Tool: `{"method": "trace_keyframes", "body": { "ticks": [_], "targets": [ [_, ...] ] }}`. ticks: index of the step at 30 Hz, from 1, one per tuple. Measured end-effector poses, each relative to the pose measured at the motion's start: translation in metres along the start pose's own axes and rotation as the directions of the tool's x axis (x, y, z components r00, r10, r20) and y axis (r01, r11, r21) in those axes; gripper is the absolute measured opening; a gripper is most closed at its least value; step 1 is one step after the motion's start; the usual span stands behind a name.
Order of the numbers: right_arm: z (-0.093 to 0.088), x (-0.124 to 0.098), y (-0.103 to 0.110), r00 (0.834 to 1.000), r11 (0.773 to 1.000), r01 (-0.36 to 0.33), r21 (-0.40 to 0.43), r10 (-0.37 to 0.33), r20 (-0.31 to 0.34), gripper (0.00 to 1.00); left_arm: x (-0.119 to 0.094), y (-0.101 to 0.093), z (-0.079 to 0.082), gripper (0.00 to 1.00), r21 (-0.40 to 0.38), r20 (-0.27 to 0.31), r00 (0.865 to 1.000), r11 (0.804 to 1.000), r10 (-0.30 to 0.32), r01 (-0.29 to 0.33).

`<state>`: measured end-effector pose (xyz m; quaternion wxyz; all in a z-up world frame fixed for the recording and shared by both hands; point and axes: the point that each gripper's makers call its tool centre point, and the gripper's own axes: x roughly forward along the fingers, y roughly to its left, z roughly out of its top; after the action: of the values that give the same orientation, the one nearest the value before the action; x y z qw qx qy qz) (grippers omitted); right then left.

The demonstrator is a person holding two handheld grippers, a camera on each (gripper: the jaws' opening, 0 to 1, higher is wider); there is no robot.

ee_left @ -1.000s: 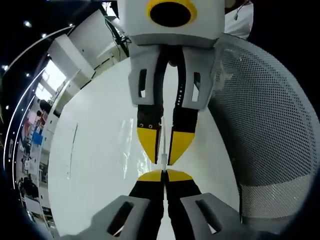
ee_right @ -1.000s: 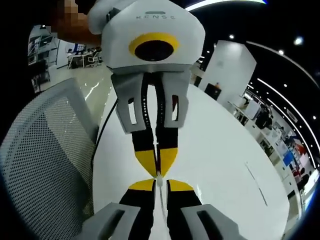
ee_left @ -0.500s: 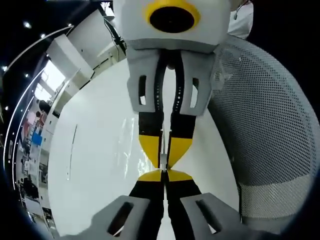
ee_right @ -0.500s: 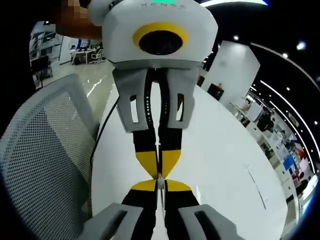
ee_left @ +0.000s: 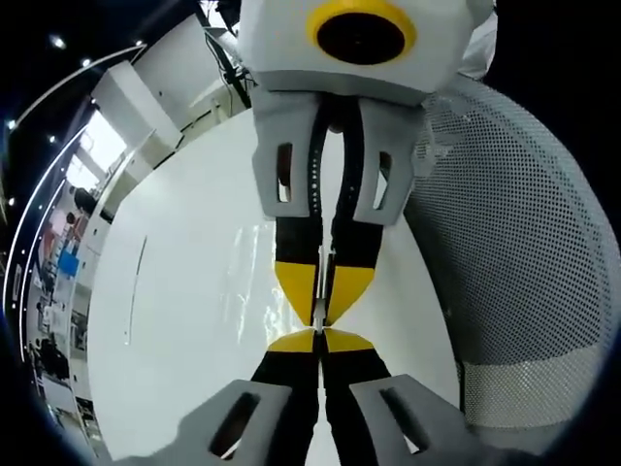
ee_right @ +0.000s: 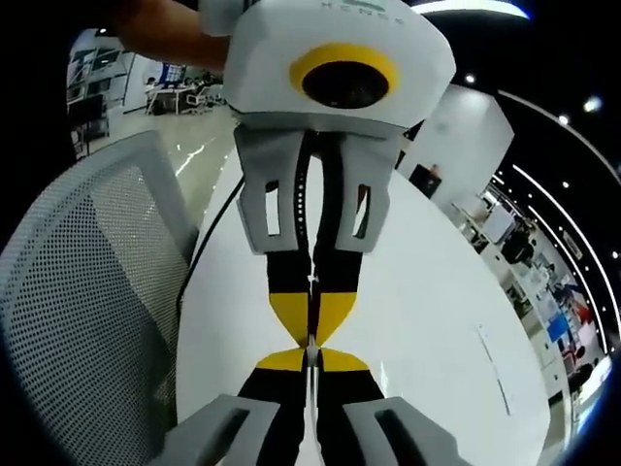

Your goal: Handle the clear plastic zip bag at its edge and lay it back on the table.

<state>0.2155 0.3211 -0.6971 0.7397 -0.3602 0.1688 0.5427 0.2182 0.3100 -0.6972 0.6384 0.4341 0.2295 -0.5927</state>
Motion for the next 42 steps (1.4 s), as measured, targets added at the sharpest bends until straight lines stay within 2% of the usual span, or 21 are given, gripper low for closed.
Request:
{"method": "trace_keyframes", "body": {
  "ticks": [42],
  "targets": [
    [-0.0023, -0.0018, -0.0018, 1.000, 1.000, 0.010, 0.012, -0.010, 0.002, 0.00, -0.0003, 0.0001, -0.0032, 0.00, -0.012, 0.000, 1.000, 1.000, -0.001, 0.001]
  ]
}}
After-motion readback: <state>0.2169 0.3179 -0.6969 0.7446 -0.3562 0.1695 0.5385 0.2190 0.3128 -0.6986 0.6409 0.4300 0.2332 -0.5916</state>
